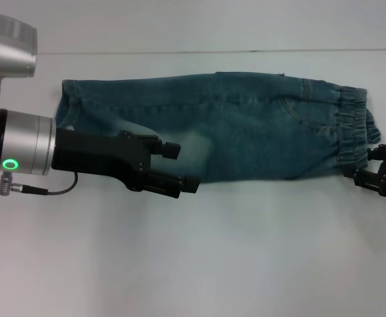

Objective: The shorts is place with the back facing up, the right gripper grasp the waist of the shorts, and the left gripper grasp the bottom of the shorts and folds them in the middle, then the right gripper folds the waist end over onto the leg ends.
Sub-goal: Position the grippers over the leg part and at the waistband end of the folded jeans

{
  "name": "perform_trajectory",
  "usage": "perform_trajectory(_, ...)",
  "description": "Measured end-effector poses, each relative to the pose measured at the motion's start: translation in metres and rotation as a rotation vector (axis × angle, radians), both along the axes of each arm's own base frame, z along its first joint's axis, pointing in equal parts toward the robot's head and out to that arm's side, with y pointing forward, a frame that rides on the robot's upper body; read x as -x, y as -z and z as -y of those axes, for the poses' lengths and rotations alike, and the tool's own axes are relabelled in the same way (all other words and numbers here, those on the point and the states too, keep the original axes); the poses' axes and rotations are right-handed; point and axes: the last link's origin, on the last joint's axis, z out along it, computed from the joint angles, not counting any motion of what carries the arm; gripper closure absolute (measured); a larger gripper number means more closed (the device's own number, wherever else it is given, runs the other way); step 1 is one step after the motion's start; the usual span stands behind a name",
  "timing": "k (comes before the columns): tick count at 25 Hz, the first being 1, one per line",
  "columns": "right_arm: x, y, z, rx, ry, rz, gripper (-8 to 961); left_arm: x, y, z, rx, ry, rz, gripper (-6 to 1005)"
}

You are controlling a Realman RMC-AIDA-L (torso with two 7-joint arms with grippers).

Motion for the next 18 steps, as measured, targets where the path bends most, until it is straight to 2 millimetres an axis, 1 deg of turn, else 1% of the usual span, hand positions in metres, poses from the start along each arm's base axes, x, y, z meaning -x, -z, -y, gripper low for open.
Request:
perform_trajectory(2, 0.0002, -0.0004, -0.0001, 0.0, -0.006, 0.003, 273, 0.0006, 0.0, 0.0003, 0.0, -0.002, 0.0, 63)
perform_trajectory(5, 0.0005, -0.0011, 0.0005, -0.003, -0.017, 0.004, 518, 0.0014, 0.0001, 0.0002, -0.004, -0.006, 0.0, 64)
perform_trajectory(10, 0.0013, -0.0024, 0.0024, -0.011, -0.032, -0.007, 747, 0.0013, 0.001, -0.0004, -0.007, -0.007, 0.0, 65)
perform_trajectory(18, 0.0028, -0.0073, 0.0099, -0.001, -0.059, -0.031, 802, -0.0029, 0.0074, -0.0038, -0.027, -0.009, 0.002, 66)
